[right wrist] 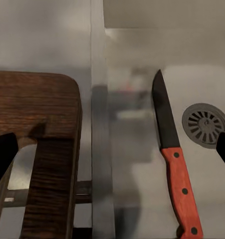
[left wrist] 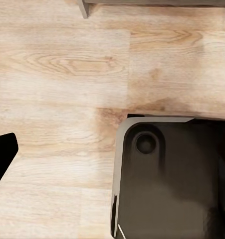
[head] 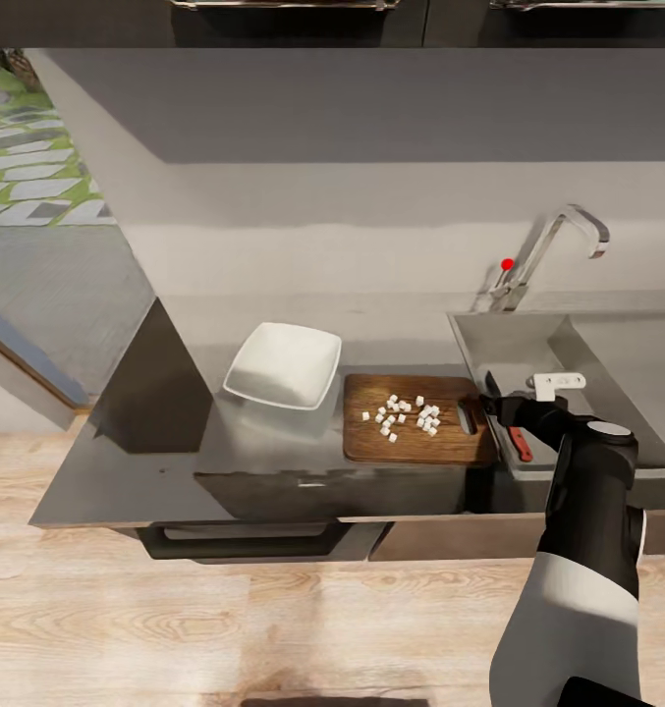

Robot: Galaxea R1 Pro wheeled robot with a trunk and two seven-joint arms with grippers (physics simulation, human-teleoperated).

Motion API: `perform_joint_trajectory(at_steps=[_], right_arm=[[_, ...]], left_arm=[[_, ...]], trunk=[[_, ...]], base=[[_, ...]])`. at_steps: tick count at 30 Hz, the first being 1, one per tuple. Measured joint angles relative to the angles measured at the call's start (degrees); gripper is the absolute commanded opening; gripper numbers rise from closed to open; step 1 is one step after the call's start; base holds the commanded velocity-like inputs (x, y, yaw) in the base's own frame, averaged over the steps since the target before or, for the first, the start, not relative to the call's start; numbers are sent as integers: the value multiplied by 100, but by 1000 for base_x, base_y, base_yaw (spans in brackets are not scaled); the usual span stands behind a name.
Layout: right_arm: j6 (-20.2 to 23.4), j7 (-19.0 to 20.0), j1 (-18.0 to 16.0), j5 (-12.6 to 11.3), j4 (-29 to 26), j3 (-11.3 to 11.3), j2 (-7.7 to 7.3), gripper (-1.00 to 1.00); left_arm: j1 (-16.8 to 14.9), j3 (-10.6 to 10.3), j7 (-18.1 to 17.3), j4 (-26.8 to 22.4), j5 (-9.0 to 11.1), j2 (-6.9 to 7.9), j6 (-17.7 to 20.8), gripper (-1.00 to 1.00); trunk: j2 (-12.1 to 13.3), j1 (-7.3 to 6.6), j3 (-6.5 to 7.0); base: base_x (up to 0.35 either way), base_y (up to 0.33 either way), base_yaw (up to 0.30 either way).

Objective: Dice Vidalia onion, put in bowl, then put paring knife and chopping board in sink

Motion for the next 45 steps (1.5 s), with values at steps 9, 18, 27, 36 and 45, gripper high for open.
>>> perform_joint_trajectory(at_steps=[9,18,27,36,45], right_arm=[[2,-7,0,24,176,-11,0,100],[3,-7,0,23,274,-11,0,100],[0,-7,0,26,290,-9,0,100],[1,-7,0,26,384,-2,0,100],[0,-7,0,26,422,-2,0,100]], left_arm=[[0,0,0,26,4,-6,0,100],[0,0,0,15,2,-4,0,100],[0,0,0,10,-1,-2,0,100],[0,0,0,10,-2,0,0,100],[0,0,0,10,-1,0,0,100]], trunk=[[0,0,0],[0,0,-35],[0,0,-92],[0,0,-152],[0,0,-216]], base=[[0,1,0],[0,0,0],[0,0,0],[0,0,0],[0,0,0]])
